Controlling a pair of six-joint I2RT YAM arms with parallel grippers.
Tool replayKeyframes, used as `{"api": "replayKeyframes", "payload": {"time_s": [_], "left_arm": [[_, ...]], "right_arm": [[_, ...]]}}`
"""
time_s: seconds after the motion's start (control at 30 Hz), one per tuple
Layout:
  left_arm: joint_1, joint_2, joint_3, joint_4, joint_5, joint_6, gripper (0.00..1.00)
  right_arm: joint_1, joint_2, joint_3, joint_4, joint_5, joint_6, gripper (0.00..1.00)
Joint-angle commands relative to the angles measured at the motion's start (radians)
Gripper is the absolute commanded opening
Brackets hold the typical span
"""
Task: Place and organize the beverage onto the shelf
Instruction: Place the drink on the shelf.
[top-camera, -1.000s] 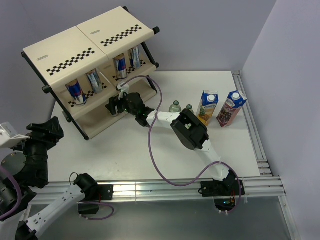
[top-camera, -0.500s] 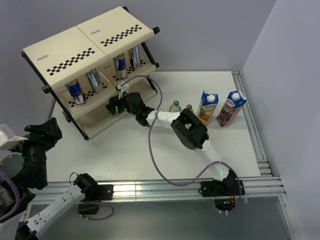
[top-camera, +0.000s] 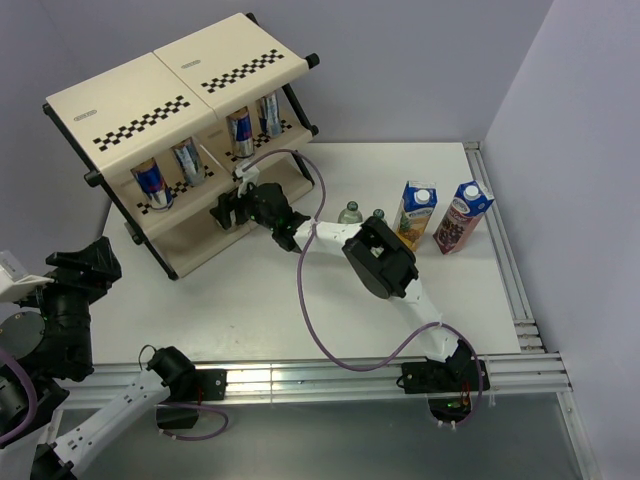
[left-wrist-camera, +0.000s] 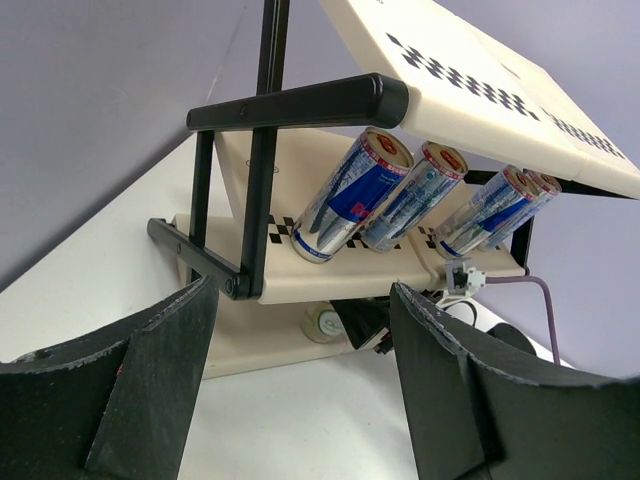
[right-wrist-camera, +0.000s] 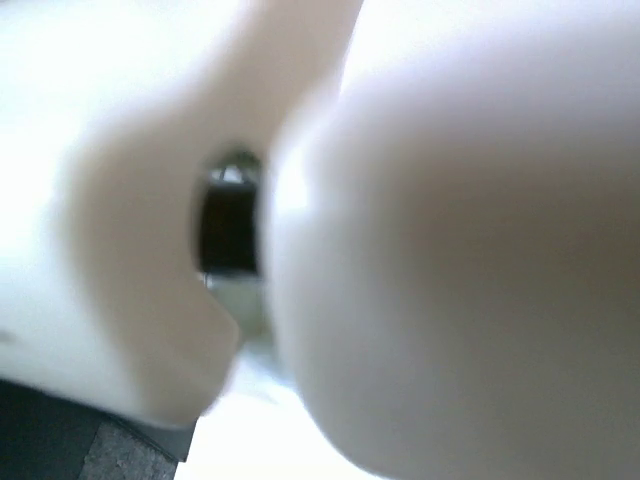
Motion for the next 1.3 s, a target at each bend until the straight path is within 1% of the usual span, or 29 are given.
{"api": "replayKeyframes", "payload": {"time_s": [0.0,0.17,0.3,0.6,1.27], "left_arm": [[-0.003,-0.005,0.022,0.010,-0.016,0.022,0.75],[-0.001,-0.005,0.022,0.014,-0.020,0.032,0.75],[-0.001,-0.007,0.024,0.019,-0.020,0.036,0.75],[-0.001,-0.010,0.022,0.021,-0.024,0.042,0.75],[-0.001,-0.010,0.013,0.013,-0.025,0.024,0.75]], "right_arm": [[-0.019,-0.028,0.055,0.111,-0.030,0.017,0.80],[-0.023,-0.028,0.055,0.106,-0.043,0.014,0.80],[-0.027,-0.024,0.062,0.101,-0.066,0.018,0.74],[-0.030,-0.042,0.016,0.146,-0.064,0.022,0.75],[-0.030,-0.122,-0.139,0.215,-0.035,0.084,0.75]]}}
